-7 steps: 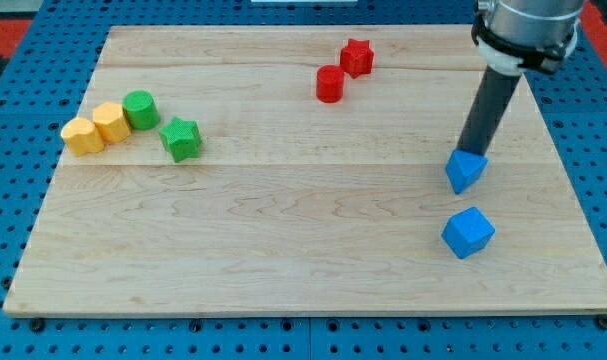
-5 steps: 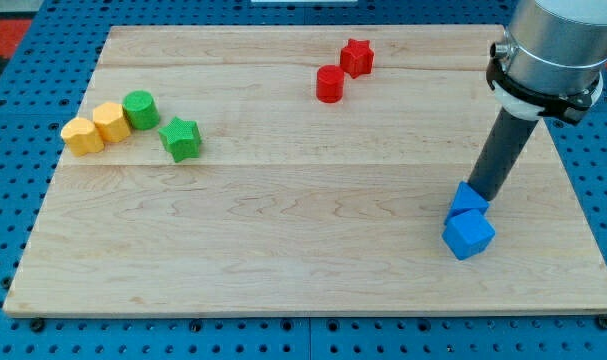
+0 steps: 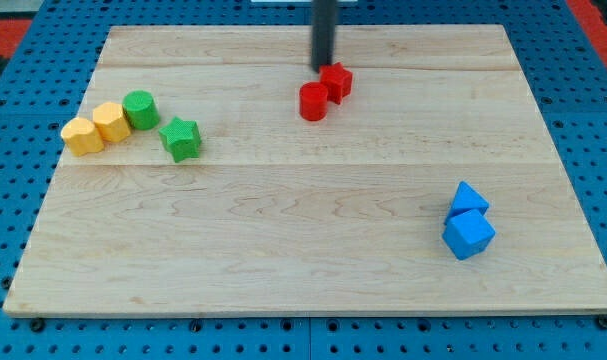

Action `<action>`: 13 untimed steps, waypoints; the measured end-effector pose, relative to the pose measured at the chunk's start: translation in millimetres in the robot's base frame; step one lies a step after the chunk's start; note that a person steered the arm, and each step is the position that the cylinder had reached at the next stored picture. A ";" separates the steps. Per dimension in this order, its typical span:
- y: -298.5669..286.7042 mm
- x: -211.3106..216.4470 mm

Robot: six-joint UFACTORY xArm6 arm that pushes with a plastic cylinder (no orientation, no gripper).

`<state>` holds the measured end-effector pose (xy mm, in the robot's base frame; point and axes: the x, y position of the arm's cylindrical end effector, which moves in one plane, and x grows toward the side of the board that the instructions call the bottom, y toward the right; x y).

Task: Place the red blocks towards the triangle

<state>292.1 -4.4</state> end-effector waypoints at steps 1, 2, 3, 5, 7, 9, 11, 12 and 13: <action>-18.2 37.6; -24.8 72.5; 8.5 92.4; 64.9 64.3; 136.2 37.0; 161.6 99.9; 208.5 125.2; 160.7 178.2; 168.2 107.6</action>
<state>399.7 163.8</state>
